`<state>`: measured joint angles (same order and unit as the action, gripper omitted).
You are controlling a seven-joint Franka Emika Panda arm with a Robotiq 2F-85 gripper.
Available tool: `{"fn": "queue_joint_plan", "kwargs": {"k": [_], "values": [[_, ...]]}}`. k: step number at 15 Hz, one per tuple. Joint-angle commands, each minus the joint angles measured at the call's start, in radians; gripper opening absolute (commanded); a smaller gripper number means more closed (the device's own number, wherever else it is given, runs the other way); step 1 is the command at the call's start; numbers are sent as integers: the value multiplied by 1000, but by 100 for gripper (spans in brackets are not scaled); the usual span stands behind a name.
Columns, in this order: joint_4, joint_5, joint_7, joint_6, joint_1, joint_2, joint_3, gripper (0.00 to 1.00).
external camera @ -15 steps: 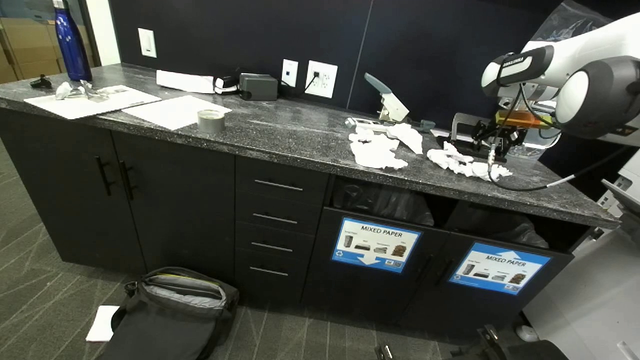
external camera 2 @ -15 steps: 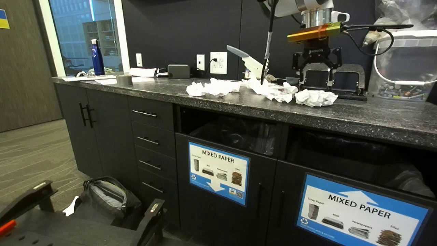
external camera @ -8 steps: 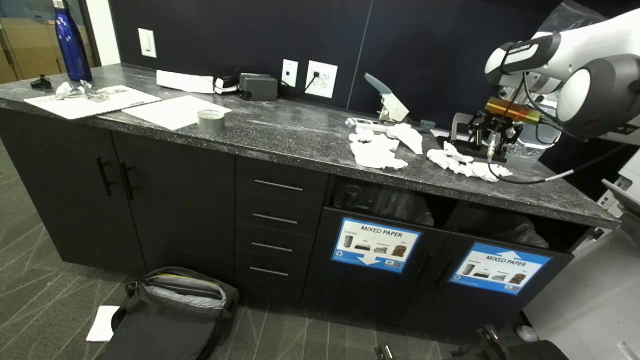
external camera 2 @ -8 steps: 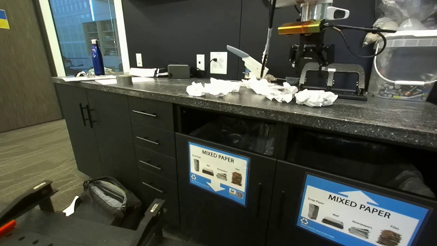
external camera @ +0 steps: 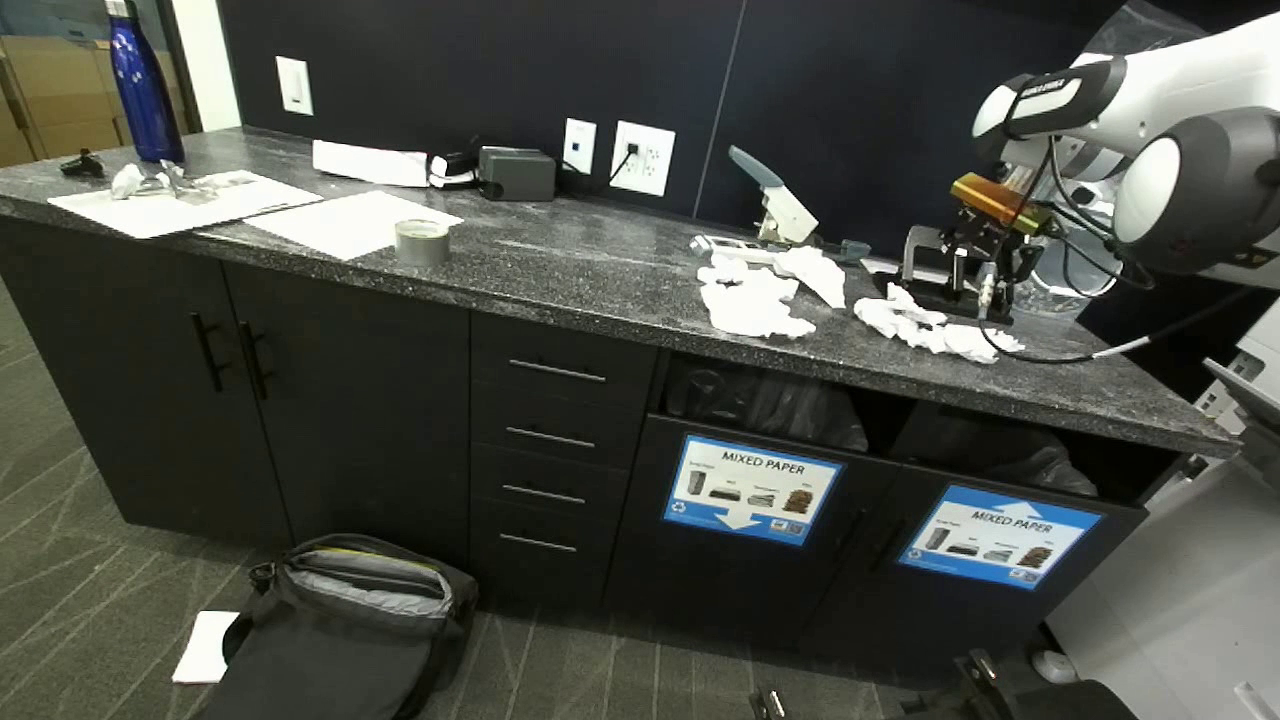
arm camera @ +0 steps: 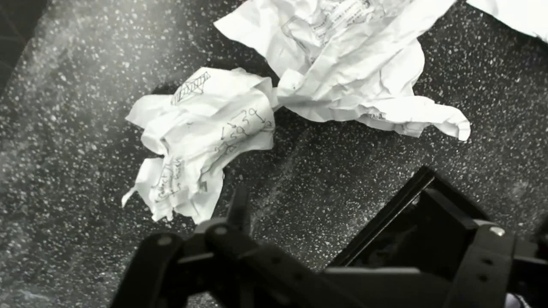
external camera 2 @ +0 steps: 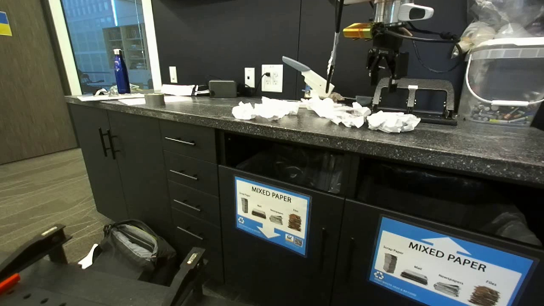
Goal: Put all the white pieces of paper in the left bin
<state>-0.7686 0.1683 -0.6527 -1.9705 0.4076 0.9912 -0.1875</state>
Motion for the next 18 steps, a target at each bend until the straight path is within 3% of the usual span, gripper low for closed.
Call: {"fn": "queue_joint_plan", "kwargs": {"k": [1, 7, 18], "values": [[-33, 17, -169, 66, -13, -36, -13, 100], [-43, 25, -368, 168, -11, -43, -3, 100], [-40, 18, -507, 207, 41, -7, -7, 100]]}}
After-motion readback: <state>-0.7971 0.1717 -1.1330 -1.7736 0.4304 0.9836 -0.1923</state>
